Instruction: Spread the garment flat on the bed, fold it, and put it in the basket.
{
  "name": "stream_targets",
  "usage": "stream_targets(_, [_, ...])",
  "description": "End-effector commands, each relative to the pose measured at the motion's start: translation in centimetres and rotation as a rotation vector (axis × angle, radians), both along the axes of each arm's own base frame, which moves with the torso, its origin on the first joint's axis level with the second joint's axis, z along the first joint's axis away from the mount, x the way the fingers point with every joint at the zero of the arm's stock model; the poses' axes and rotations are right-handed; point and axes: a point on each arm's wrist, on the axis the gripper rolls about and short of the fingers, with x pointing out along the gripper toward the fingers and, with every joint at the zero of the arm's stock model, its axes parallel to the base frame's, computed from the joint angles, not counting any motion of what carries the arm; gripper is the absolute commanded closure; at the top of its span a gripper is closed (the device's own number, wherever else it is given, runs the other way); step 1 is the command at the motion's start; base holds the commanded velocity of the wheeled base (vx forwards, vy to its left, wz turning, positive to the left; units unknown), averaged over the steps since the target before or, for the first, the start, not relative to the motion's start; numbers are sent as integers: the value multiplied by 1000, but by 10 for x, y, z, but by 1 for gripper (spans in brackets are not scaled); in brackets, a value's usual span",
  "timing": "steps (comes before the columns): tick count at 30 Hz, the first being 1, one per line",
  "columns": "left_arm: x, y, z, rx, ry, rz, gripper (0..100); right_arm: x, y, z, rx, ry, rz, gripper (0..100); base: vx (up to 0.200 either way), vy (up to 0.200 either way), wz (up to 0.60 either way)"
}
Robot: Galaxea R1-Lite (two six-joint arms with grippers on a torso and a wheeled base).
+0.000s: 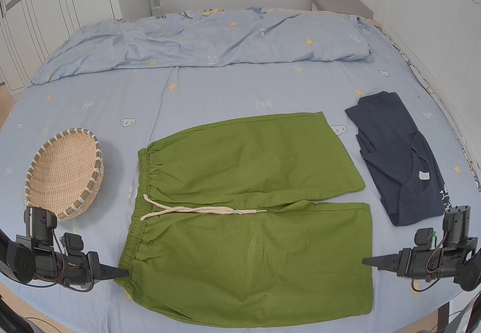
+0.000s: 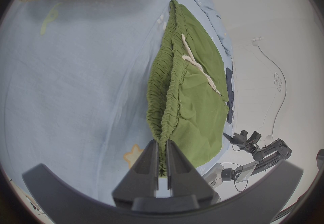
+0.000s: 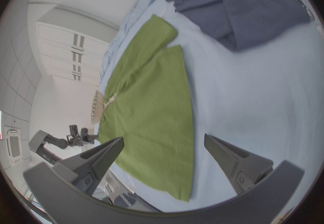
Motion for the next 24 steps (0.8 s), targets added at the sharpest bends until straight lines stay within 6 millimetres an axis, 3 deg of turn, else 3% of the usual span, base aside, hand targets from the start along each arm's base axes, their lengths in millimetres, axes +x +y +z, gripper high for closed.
stream_targets(1, [0, 1, 2, -5, -18, -6, 100, -21, 3, 2, -61, 21, 87, 0, 0, 0, 0])
stream_targets(24, [-2, 1, 2, -5, -19, -8, 100, -38, 20, -21, -108, 206, 343, 0, 0, 0, 0])
